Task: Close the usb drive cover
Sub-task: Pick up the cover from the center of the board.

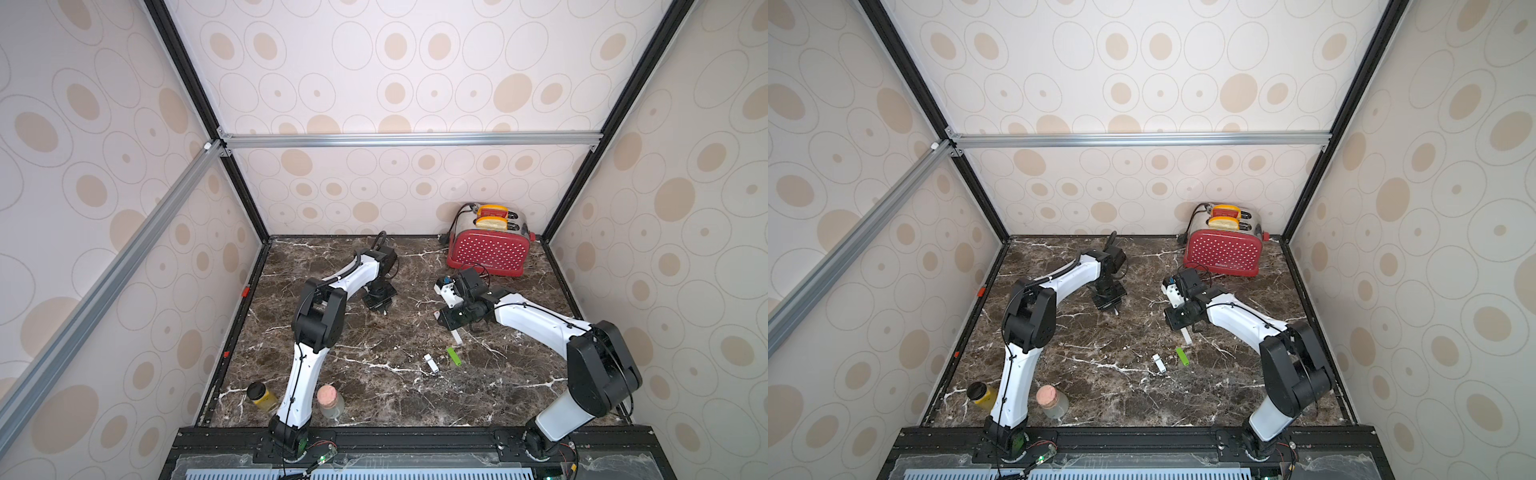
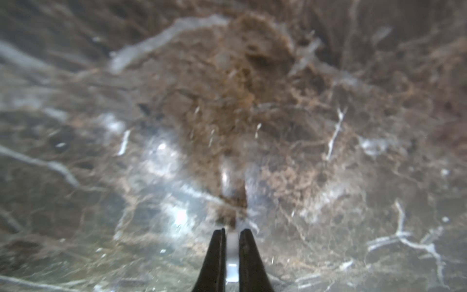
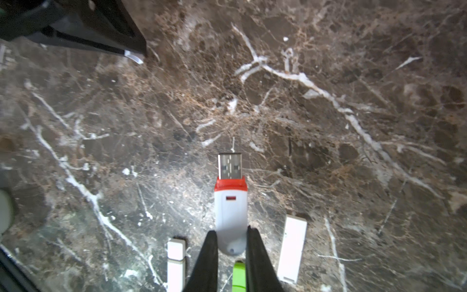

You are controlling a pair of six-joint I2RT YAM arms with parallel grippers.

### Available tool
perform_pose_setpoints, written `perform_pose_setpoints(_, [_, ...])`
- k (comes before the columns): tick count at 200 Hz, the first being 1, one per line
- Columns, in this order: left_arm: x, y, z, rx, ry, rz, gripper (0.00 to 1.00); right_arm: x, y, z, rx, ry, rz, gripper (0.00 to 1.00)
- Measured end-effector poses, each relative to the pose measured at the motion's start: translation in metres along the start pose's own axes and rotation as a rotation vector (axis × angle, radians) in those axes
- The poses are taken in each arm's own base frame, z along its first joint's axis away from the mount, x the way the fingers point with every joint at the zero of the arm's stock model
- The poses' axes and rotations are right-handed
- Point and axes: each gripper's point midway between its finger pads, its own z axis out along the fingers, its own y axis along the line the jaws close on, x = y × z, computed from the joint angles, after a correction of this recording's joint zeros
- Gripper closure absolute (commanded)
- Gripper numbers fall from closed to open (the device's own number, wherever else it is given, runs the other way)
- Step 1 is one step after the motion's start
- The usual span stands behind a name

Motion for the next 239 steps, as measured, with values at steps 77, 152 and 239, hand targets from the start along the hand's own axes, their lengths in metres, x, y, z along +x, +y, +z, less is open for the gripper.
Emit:
perform_pose_setpoints(77, [0.000,-0.011,-0.044,0.125,-0.087,0.044,1.00,-0.006,0.031,0.000,-0.186,-0.047,0.008,1.00])
perform_pose_setpoints(152, [0.003,-0.015,-0.039,0.136,-0.088,0.054,1.00,-0.005,0.052,0.017,-0.345,-0.041,0.028,1.00])
perform_pose_setpoints(239, [0.026,-0.038,-0.047,0.250,-0.092,0.114,1.00,-0.008,0.066,0.032,-0.479,-0.035,0.055,1.00])
